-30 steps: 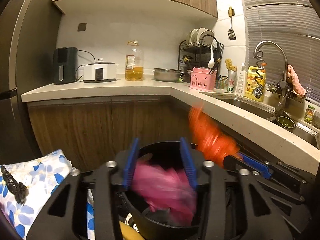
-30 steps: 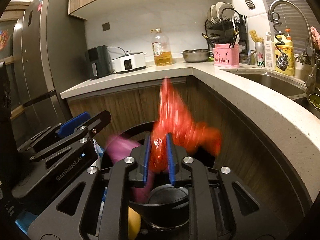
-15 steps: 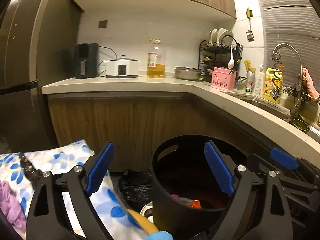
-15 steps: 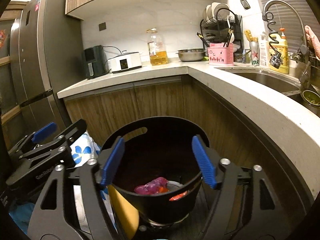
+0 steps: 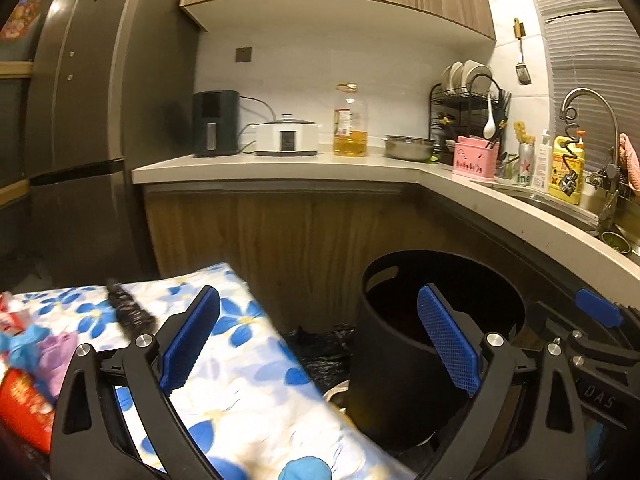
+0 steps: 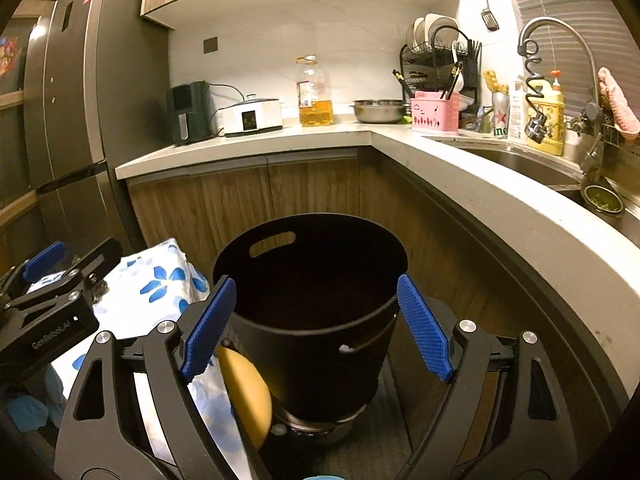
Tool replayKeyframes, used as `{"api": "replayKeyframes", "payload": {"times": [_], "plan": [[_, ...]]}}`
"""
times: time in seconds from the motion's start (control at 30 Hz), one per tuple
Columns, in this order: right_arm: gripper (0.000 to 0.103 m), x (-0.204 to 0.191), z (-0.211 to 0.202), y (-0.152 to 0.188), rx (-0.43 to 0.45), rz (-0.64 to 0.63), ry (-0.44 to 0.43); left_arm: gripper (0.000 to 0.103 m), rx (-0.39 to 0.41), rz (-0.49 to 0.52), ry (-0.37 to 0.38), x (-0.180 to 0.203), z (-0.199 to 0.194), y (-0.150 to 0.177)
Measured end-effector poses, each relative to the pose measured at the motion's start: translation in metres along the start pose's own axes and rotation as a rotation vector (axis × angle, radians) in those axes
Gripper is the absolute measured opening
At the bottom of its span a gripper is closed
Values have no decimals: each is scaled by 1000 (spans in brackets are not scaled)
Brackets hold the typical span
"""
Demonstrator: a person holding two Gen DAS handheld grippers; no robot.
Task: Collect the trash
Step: 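Move both open tools back toward the trash on the table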
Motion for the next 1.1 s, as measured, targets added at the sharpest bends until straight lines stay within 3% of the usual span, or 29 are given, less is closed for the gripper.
{"api": "replayKeyframes", "payload": {"times": [0.2, 0.5, 0.93, 1.1], "plan": [[83, -12, -27, 8, 39, -17, -3, 97, -16, -32, -49, -22, -31, 20], [83, -43, -53, 31, 50, -27, -50, 97, -38, -74, -214, -74, -81, 58], [83, -116, -79, 67, 16, -80, -206, 97, -69, -114, -492, -176, -152, 113], [83, -148, -87, 79, 8, -96, -268, 97, -112, -135, -546, -212, -167, 134]]}}
Point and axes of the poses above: each gripper's, at about its wrist camera, not at the fingertips, and z roughly the way its jaws point, x to its right, y to its underside, the point moved 5 cm from there along z, roughly the way its jaws point, and after that the axes turned 9 degrees about z, right-handed, at the moved point
